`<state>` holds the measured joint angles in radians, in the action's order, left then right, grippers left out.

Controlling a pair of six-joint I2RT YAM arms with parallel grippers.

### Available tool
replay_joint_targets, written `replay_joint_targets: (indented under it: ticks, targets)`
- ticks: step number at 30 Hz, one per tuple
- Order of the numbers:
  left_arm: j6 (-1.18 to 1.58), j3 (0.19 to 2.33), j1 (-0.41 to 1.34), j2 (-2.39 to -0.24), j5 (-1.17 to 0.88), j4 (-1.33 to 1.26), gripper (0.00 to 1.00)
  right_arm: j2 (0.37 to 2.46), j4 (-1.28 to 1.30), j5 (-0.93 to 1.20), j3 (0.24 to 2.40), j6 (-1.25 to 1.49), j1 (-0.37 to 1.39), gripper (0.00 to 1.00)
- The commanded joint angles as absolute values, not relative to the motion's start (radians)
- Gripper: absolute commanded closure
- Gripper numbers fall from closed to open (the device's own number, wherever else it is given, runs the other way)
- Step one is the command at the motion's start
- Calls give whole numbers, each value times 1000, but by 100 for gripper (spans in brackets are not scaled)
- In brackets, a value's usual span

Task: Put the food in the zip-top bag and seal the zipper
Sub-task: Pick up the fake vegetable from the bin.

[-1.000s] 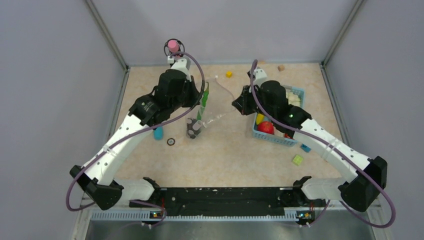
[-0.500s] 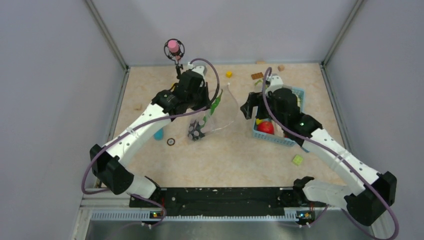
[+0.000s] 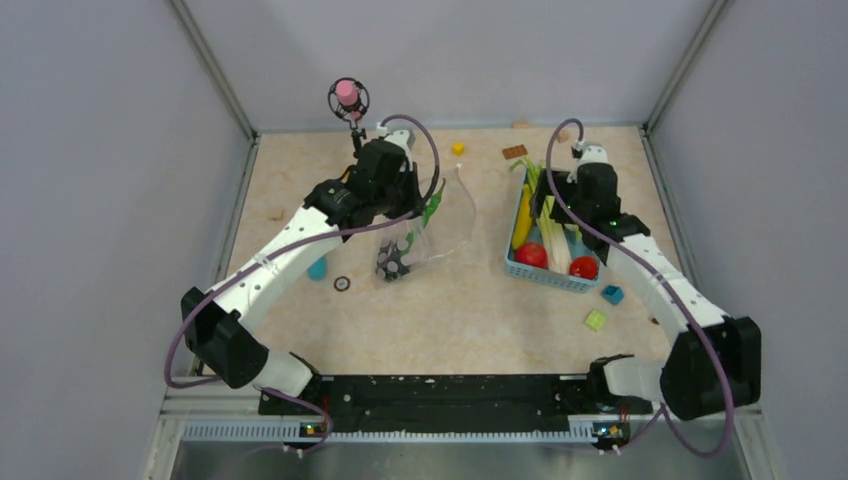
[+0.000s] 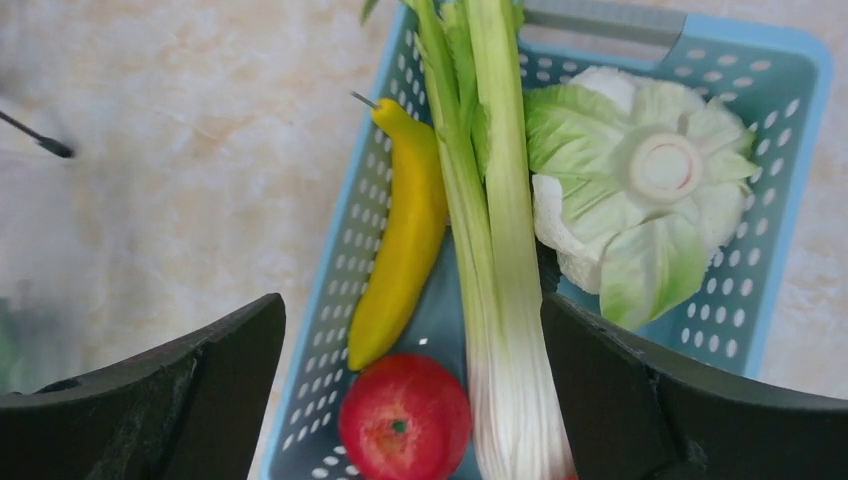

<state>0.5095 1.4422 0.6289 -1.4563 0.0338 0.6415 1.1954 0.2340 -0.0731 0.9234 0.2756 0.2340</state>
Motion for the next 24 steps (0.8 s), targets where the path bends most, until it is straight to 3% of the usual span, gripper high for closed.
replay_joint_targets:
  ticks: [1, 10, 24]
  targets:
    - [512, 1428, 622, -1465, 10, 593, 100, 1380, 183, -70, 981, 235, 206, 4]
    - [514, 1392, 620, -1455, 5, 568, 100, 1601, 133, -133, 1044, 221, 205, 10]
    - [515, 1371, 617, -1459, -49, 542, 100, 1705, 99, -201, 1055, 166, 206, 36]
